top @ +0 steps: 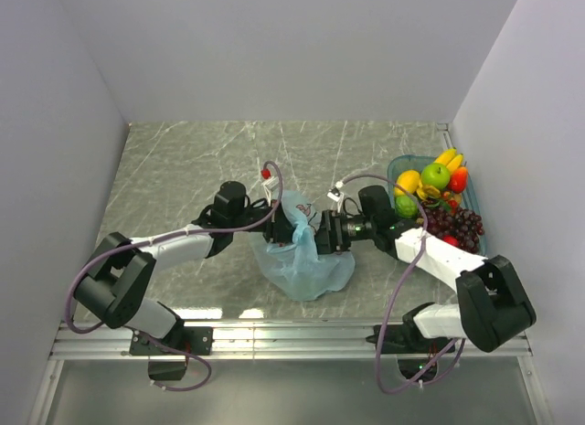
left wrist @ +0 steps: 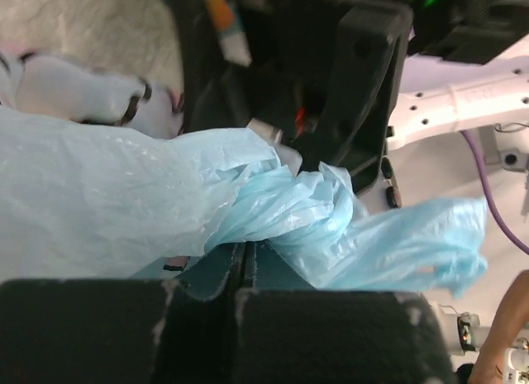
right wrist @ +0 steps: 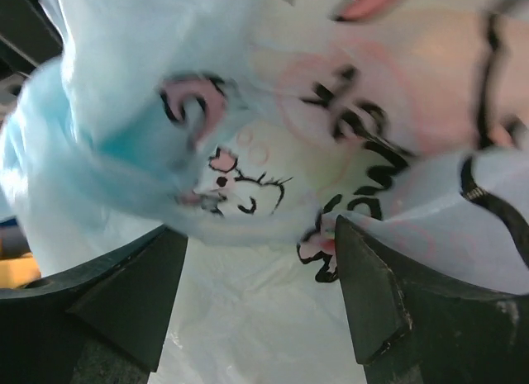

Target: Place the fake fruits into the plastic bag and tie a complex knot

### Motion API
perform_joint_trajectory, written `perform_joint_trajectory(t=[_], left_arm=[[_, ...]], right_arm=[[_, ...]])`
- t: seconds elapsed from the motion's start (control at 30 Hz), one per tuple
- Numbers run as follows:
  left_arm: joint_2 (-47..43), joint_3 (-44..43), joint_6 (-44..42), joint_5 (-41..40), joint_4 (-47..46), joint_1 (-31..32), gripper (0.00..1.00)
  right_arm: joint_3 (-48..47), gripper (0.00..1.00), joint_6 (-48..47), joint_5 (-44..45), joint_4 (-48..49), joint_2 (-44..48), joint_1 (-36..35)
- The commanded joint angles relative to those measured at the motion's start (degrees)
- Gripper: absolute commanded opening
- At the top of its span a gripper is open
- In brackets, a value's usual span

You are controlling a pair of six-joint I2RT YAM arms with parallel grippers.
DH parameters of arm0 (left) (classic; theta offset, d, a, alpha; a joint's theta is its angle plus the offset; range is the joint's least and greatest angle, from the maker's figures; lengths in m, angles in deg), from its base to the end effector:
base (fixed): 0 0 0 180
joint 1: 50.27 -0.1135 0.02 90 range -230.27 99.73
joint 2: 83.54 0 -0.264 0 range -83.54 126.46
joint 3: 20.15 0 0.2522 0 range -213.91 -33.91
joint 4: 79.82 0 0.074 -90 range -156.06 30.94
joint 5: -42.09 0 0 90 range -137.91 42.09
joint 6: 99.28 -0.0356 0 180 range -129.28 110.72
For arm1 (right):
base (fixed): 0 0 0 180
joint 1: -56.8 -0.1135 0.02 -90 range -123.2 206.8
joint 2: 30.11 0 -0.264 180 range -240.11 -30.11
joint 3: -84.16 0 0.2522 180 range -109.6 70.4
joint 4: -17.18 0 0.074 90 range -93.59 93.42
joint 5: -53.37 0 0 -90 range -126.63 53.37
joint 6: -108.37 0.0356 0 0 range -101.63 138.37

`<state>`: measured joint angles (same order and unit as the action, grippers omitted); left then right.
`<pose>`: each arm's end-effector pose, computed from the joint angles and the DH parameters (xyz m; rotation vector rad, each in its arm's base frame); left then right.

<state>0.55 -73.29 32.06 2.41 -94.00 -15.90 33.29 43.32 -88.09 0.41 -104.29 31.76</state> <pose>0.2336 -0.1929 0.2185 0.5788 2.0517 -1.6642 0.2176 0.1324 0.2058 -0.5200 2.3097 1.4633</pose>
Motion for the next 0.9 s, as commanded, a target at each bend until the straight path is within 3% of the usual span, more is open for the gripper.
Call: perform_joint_trajectory(t=[0.0, 0.1, 0.3, 0.37, 0.5, 0.67, 0.77, 0.8, 0.87], left_arm=[[0.63, 0.44, 3.48, 4.78, -9.32, 0.26, 0.0], [0.72, -0.17, 2.87, 6.45, -8.71, 0.26, 0.0], [1.33, -0.44, 4.97, 12.07, -12.13, -1.15, 0.0], [1.25, -0.35, 4.89, 13.21, -12.05, -1.85, 0.0], [0.72, -0.18, 3.05, 15.41, -10.2, -2.11, 0.0], [0.46, -0.35, 0.68, 16.38, -7.39, -2.11, 0.0], [0.28, -0.44, 0.67, 16.56, -7.47, -2.11, 0.0], [0.28, -0.44, 0.67, 16.47, -7.56, -2.11, 0.0], [0.11, -0.09, 1.02, 16.47, -8.26, -2.11, 0.0]], right_arm=[[1.5, 0.79, 13.96, -1.99, 24.21, -0.97, -3.69], [1.16, 0.8, 21.53, -0.75, 33.55, -2.38, -7.91], [-1.92, 0.8, 27.96, 3.04, 39.39, -7.12, -12.76], [-2.97, 0.8, 24.2, 2.6, 36.34, -6.96, -12.49], [-4.3, 0.8, 10.32, 2.16, 17.55, -1.87, -7.77], [-5.26, 0.8, 2.22, 0.14, 5.05, 5.69, -4.76], [-5.17, 0.7, -0.69, -2.15, 1.25, 10.09, -4.58], [-5.09, 0.6, -1.82, -2.41, 0.03, 11.4, -4.5], [-4.47, 0.52, -2.19, -2.41, -0.16, 11.77, -4.49]])
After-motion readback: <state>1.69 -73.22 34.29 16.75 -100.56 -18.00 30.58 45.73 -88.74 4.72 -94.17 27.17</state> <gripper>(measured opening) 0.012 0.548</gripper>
